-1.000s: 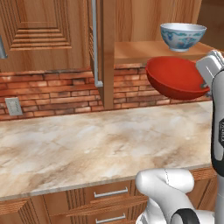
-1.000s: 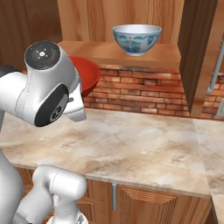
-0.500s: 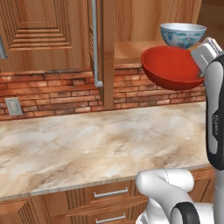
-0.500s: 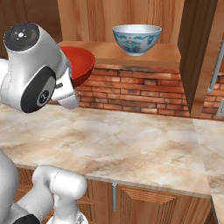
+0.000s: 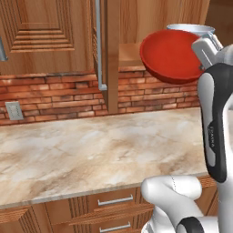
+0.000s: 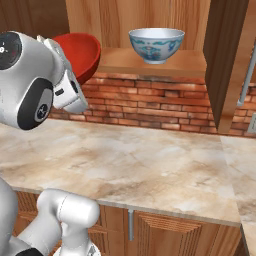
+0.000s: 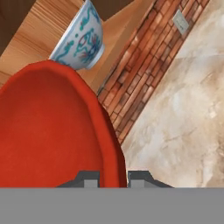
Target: Open the cabinet. Pick the bowls from the counter and place them in the cabinet. Then close the cabinet.
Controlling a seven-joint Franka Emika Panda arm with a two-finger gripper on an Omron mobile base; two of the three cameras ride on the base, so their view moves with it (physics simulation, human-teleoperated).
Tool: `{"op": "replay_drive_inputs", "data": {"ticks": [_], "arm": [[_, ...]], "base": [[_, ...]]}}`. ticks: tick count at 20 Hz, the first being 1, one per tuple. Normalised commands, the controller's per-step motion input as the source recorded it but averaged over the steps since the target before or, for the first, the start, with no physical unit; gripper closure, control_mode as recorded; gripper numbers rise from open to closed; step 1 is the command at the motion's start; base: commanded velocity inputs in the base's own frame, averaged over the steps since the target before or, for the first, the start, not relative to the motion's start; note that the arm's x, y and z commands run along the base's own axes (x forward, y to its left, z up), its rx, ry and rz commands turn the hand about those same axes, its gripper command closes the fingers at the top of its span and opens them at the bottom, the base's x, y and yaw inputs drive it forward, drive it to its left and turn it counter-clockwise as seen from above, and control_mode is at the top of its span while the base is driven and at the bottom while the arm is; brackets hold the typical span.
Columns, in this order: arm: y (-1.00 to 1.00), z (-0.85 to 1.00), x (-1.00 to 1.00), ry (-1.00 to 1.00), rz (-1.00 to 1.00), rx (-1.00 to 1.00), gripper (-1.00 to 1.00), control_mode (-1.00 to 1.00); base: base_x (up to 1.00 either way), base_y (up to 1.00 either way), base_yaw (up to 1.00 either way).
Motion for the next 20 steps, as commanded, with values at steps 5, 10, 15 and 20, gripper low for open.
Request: {"op": "replay_drive_inputs", "data": {"ticks": [5,10,15,20], "arm": [[0.0,0.22,0.16,0.0,0.0,0.0,1.0,-1.0],[0.1,0.21,0.4,0.04,0.0,0.0,1.0,-1.0],[0.02,0.11,0.4,0.0,0.0,0.0,1.0,-1.0],[0.0,0.0,0.35,0.01,0.0,0.01,1.0,-1.0]], "base": [[0.0,0.0,0.0],[0.0,0.0,0.0],[0.0,0.0,0.0],[0.0,0.0,0.0]]}}
